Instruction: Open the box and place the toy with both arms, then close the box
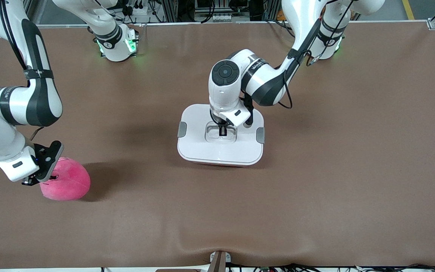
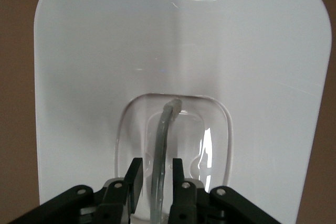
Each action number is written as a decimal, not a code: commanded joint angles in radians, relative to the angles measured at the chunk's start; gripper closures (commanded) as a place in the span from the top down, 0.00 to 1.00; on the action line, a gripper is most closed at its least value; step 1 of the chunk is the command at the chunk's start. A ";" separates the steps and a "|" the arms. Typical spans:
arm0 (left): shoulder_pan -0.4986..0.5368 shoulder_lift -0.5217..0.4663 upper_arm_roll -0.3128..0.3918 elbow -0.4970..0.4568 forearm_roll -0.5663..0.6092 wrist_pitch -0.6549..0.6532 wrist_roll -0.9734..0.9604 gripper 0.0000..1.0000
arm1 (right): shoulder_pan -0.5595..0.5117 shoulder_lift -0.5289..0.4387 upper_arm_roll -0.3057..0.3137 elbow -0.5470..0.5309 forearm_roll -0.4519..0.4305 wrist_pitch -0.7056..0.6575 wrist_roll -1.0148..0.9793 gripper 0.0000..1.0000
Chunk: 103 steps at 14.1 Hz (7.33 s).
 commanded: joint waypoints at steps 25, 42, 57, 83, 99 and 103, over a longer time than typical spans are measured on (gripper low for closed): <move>-0.001 -0.038 -0.005 -0.037 0.023 0.013 0.051 0.00 | 0.186 -0.050 0.007 0.188 0.082 -0.346 0.459 0.00; 0.021 -0.123 0.005 -0.032 0.023 -0.039 0.158 0.00 | 0.240 -0.067 0.009 0.194 0.179 -0.450 0.885 0.00; 0.363 -0.265 -0.005 -0.023 -0.116 -0.188 0.610 0.00 | 0.474 -0.047 0.006 0.318 0.265 -0.502 1.544 0.00; 0.560 -0.281 -0.008 -0.032 -0.181 -0.317 0.762 0.00 | 0.654 0.129 0.004 0.350 0.433 -0.430 1.952 0.00; 0.562 -0.282 -0.008 -0.043 -0.182 -0.320 0.778 0.00 | 0.687 0.319 0.002 0.339 0.435 -0.242 1.949 0.00; 0.562 -0.284 -0.008 -0.046 -0.182 -0.320 0.779 0.00 | 0.756 0.376 0.004 0.339 0.484 -0.058 1.966 0.00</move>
